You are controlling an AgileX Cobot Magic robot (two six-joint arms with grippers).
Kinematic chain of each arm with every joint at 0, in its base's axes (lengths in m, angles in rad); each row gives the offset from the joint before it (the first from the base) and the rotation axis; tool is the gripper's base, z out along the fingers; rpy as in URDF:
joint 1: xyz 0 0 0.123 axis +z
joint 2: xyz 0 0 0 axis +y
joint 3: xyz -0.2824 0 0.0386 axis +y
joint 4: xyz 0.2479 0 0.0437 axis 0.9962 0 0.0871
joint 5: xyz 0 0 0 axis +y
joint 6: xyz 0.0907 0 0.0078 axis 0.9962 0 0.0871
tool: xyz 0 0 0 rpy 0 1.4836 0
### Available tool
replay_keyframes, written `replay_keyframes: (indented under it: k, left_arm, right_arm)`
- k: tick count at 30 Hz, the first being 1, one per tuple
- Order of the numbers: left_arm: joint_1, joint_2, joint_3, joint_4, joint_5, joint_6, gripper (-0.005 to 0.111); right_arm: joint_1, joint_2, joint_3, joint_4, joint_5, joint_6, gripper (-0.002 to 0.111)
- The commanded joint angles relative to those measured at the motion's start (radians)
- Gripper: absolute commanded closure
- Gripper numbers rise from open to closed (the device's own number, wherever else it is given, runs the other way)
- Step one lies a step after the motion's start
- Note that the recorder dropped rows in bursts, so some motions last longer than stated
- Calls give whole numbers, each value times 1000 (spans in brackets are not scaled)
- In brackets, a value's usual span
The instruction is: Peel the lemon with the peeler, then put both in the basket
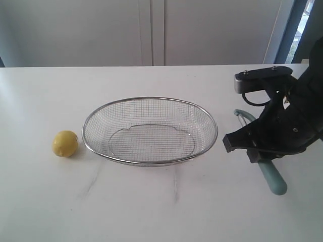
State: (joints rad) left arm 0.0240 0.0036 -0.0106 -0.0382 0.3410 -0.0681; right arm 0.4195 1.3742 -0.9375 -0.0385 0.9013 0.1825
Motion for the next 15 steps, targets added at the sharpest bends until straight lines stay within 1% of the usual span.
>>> replay_keyframes:
  k: [1, 12, 15]
  left_arm:
    - [3, -4, 11, -6, 21, -2, 107]
    - [3, -4, 11, -7, 18, -2, 107]
    - [3, -4, 11, 17, 4, 3, 107]
  right_arm:
    - [-7, -8, -8, 33, -8, -20, 108]
    - [-7, -8, -8, 58, -45, -22, 108]
    - [-7, -8, -8, 58, -51, -25, 108]
